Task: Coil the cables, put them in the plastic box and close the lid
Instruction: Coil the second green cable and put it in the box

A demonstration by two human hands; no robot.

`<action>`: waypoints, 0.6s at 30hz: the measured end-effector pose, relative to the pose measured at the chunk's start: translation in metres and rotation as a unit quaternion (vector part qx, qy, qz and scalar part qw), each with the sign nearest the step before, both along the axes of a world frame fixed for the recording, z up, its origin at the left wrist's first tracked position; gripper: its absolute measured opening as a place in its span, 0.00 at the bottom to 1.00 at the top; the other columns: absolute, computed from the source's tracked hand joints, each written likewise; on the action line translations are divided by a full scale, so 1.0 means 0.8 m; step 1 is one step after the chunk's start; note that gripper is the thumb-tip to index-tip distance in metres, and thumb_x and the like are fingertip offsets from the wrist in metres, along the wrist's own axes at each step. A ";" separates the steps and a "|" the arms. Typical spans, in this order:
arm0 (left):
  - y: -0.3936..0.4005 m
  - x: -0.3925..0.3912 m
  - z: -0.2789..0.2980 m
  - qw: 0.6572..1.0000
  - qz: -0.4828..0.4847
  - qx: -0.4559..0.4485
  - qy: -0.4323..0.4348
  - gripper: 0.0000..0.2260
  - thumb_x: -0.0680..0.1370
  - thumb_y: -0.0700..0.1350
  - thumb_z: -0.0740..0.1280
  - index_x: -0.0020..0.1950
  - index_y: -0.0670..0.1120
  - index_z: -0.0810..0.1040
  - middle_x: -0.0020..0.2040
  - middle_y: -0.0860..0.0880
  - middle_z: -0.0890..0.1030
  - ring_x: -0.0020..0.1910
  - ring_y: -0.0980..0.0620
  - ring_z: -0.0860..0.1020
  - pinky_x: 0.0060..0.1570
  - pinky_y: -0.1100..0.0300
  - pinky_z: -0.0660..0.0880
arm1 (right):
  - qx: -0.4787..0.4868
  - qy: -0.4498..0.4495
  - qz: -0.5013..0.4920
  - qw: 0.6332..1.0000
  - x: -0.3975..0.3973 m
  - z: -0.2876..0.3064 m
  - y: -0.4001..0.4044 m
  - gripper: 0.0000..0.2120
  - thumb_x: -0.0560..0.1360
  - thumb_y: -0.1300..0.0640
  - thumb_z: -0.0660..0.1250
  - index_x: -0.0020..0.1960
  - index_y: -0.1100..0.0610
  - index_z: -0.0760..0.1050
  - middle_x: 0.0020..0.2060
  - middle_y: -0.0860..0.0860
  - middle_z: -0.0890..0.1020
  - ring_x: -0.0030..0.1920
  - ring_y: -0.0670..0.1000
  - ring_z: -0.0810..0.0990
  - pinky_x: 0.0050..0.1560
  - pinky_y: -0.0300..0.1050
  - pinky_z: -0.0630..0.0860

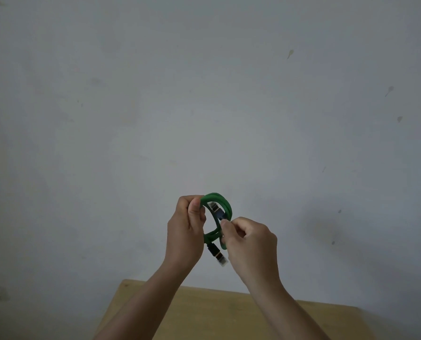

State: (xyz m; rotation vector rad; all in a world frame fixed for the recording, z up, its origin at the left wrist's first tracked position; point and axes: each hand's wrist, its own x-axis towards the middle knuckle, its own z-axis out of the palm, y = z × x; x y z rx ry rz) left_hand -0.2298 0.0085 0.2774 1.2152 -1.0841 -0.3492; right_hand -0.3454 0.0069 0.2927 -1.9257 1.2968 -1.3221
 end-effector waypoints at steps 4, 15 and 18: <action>0.004 -0.009 -0.001 1.000 -0.015 -0.005 -0.018 0.19 0.74 0.61 0.48 0.46 0.51 0.72 0.34 0.53 0.73 0.30 0.60 0.71 0.31 0.67 0.68 | 0.000 -0.034 -0.013 0.999 0.004 0.003 -0.007 0.17 0.73 0.54 0.67 0.30 0.64 0.71 0.24 0.58 0.77 0.26 0.57 0.75 0.28 0.46 0.71; 0.016 -0.017 0.011 0.993 -0.080 -0.042 0.081 0.15 0.82 0.47 0.50 0.46 0.45 0.74 0.31 0.50 0.70 0.26 0.59 0.67 0.25 0.65 0.67 | -0.352 -0.007 -0.008 0.936 0.005 -0.014 -0.005 0.12 0.72 0.53 0.68 0.52 0.53 0.69 0.25 0.48 0.73 0.29 0.46 0.69 0.30 0.31 0.68; 0.018 -0.018 0.015 0.990 -0.093 -0.059 0.088 0.15 0.82 0.47 0.50 0.46 0.44 0.75 0.28 0.55 0.68 0.26 0.58 0.65 0.26 0.64 0.67 | -0.389 0.001 -0.035 0.921 0.000 -0.012 -0.013 0.15 0.71 0.53 0.69 0.54 0.55 0.71 0.30 0.51 0.72 0.36 0.41 0.66 0.36 0.25 0.65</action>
